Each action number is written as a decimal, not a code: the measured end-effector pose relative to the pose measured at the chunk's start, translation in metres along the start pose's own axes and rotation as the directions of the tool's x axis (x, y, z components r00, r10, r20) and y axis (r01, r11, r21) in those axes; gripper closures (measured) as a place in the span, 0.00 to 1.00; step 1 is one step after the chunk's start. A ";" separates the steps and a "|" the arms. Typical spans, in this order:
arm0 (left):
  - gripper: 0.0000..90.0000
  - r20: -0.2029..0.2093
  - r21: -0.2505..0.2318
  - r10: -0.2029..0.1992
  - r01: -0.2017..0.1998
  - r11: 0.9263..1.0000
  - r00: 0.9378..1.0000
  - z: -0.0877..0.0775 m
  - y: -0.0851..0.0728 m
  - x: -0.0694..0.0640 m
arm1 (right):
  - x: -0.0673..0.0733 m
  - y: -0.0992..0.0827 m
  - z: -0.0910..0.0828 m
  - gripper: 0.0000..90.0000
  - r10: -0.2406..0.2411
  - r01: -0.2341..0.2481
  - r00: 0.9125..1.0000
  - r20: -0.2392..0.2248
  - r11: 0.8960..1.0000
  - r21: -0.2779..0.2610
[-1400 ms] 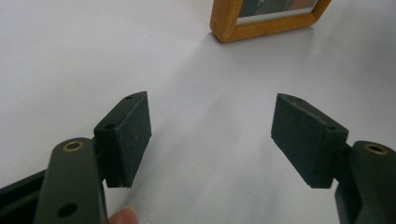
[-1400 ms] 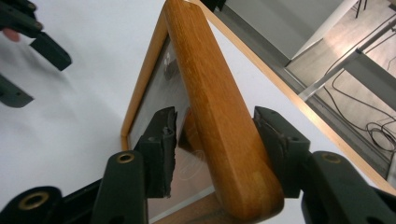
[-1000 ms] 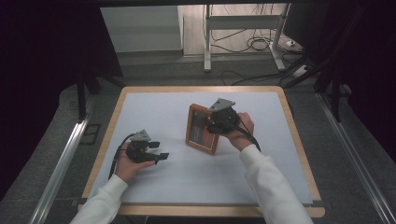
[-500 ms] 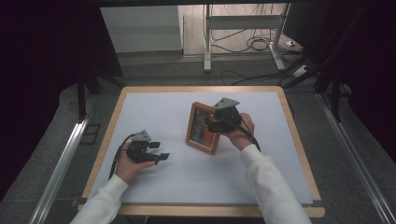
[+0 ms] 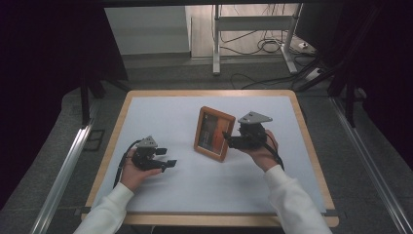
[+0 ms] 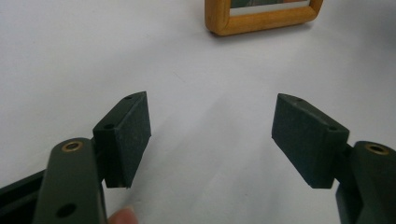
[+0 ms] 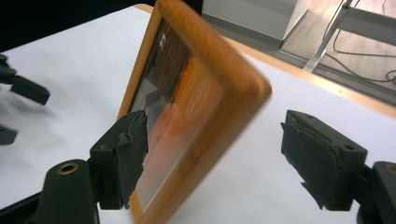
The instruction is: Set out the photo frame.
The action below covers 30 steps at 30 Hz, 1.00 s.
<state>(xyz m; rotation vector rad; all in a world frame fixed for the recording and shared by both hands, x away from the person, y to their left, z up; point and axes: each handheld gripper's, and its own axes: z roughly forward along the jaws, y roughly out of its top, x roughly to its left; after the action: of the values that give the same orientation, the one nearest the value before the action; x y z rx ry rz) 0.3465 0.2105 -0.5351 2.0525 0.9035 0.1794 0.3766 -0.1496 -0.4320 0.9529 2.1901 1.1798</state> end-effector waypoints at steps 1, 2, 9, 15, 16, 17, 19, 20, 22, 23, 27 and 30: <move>0.31 0.001 0.000 -0.001 0.001 1.000 1.000 0.000 0.000 -0.001 | 0.000 -0.003 -0.002 0.26 0.002 -0.002 1.000 -0.003 1.000 0.000; 0.31 0.002 0.000 0.004 -0.004 1.000 1.000 0.000 0.000 -0.001 | 0.000 -0.008 -0.006 0.26 0.006 -0.006 1.000 -0.008 1.000 -0.003; 0.31 -0.002 0.003 0.010 -0.010 1.000 1.000 0.001 0.001 -0.003 | 0.009 -0.038 -0.022 0.49 0.028 -0.028 0.999 -0.036 1.000 0.000; 0.31 -0.004 -0.002 0.005 -0.005 1.000 1.000 0.000 0.001 -0.006 | 0.020 -0.055 -0.018 0.84 0.040 -0.036 0.992 -0.120 0.999 0.031; 0.31 -0.002 -0.004 0.003 -0.003 1.000 1.000 0.000 0.001 -0.007 | 0.024 -0.058 -0.015 0.88 0.030 -0.025 0.991 -0.131 0.999 0.041; 0.31 -0.001 -0.003 0.004 -0.004 1.000 1.000 0.001 0.001 -0.008 | 0.027 -0.060 -0.011 0.91 0.019 -0.012 0.990 -0.139 0.999 0.050; 0.31 0.001 -0.001 0.005 -0.005 1.000 1.000 0.001 0.001 -0.009 | 0.032 -0.065 -0.002 0.94 -0.001 0.014 0.988 -0.153 0.997 0.080; 0.31 0.002 0.000 0.010 -0.010 1.000 1.000 0.002 0.001 -0.009 | 0.035 -0.067 0.004 0.95 -0.014 0.029 0.988 -0.152 0.995 0.099; 0.31 0.003 0.002 0.009 -0.009 1.000 1.000 0.003 0.001 -0.010 | 0.039 -0.071 0.014 0.97 -0.021 0.041 0.987 -0.159 0.992 0.122; 0.31 0.004 0.000 0.007 -0.007 1.000 1.000 0.003 0.001 -0.010 | 0.041 -0.073 0.019 0.98 -0.021 0.043 0.986 -0.163 0.990 0.132; 0.31 0.002 -0.001 0.005 -0.005 1.000 1.000 0.003 0.001 -0.011 | 0.048 -0.075 0.038 1.00 -0.060 0.086 0.986 -0.157 0.982 0.167; 0.31 0.000 -0.005 0.006 -0.006 1.000 1.000 0.002 0.001 -0.010 | 0.045 -0.077 0.047 1.00 -0.046 0.073 0.987 -0.153 0.981 0.180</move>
<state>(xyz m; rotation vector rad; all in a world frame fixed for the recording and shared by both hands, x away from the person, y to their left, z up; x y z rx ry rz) 0.3405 0.2023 -0.5338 2.0504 0.8964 0.1849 0.3525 -0.1209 -0.5253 0.8907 2.4649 1.0634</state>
